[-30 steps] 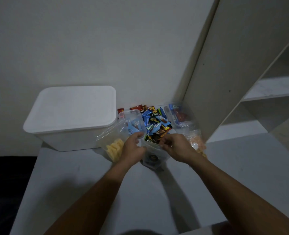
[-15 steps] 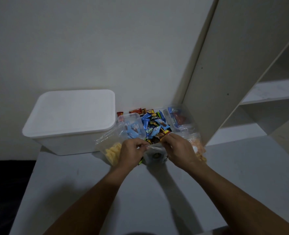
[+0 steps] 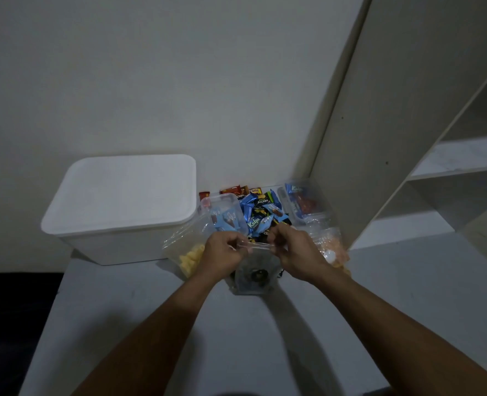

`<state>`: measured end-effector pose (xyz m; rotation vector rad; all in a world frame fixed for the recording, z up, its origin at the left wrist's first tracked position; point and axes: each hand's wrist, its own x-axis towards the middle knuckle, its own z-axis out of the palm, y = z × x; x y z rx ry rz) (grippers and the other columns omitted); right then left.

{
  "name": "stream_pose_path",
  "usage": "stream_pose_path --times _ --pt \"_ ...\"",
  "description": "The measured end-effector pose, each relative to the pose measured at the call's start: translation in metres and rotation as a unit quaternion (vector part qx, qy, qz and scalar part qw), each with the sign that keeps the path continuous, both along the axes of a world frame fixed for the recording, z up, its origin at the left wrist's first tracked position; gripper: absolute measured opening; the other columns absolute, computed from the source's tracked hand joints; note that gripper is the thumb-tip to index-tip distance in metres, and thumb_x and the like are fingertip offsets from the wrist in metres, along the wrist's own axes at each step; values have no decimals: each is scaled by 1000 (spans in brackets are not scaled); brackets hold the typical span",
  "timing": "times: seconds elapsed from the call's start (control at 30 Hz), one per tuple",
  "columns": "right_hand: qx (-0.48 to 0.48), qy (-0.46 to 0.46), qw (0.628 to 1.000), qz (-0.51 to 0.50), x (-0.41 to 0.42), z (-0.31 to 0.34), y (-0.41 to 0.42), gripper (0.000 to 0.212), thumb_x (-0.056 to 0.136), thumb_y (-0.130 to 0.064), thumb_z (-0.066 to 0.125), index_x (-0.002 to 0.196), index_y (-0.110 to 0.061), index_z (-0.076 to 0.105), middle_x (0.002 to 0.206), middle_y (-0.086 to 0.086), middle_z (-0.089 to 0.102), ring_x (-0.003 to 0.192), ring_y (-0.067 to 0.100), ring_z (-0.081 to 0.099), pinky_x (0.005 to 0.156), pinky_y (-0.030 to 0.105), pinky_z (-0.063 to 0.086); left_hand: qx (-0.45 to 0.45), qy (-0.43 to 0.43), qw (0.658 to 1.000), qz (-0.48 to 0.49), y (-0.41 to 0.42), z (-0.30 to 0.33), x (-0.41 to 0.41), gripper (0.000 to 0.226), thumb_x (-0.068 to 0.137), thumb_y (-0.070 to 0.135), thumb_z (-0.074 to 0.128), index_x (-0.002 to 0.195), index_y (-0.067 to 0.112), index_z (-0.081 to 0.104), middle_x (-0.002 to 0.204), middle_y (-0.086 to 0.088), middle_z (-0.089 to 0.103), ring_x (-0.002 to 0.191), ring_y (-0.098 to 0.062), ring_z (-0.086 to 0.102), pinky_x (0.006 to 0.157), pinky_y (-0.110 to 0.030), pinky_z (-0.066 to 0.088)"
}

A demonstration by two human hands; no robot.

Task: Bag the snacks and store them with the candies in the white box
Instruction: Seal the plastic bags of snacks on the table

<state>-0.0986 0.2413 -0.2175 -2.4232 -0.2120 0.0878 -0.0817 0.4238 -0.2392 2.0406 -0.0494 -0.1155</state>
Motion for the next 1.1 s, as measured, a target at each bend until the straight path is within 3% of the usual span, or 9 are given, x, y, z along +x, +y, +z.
stream_pose_path --times 0.1,0.23,0.4,0.5,0.63,0.8,0.93,1.1 --pt "15 9 1000 8 0 3 0 32 84 -4 61 87 -33 46 84 -5 60 81 17 60 76 44 54 -12 9 1000 -2 0 3 0 11 75 6 77 83 13 76 81 -3 73 81 -19 67 77 -33 56" --pt "41 16 999 23 2 5 5 33 84 -6 64 101 -26 45 86 -2 61 82 20 60 77 41 54 -15 14 1000 8 -4 4 0 10 75 6 75 80 14 76 80 -3 72 81 -20 67 79 -41 58" --pt "50 18 998 -16 7 3 6 31 84 0 60 93 -27 48 82 4 62 77 21 59 75 47 54 -36 28 999 13 -5 6 0 6 76 11 77 81 14 76 82 -1 72 83 -21 67 80 -45 58" --pt "64 24 998 -14 8 4 7 36 83 -2 63 92 -31 46 84 4 62 80 21 61 76 46 55 -36 23 998 53 -2 7 4 6 74 7 78 78 11 77 80 -3 73 79 -19 68 81 -42 58" --pt "71 30 997 0 11 5 15 40 82 -8 68 103 -31 43 82 -2 65 78 18 63 73 43 56 -18 5 999 35 -6 10 3 8 72 8 80 77 12 77 77 0 73 77 -14 68 79 -36 58" --pt "66 26 997 -8 17 1 19 44 79 3 60 92 -33 39 75 -3 59 73 20 58 68 51 54 -17 14 1000 18 -5 8 2 9 73 14 81 81 16 78 79 3 74 81 -13 69 81 -38 59" --pt "31 16 999 11 15 2 18 39 83 -8 66 99 -32 40 84 -4 60 79 17 61 71 43 56 -15 12 999 47 -4 10 2 6 76 7 77 77 13 75 78 0 72 76 -10 66 75 -30 57" --pt "75 27 997 -13 17 1 8 40 79 9 55 72 -31 50 73 -1 55 68 16 53 66 47 52 -61 29 997 28 2 14 6 11 76 2 75 85 7 73 82 -2 70 77 -13 62 72 -23 52"
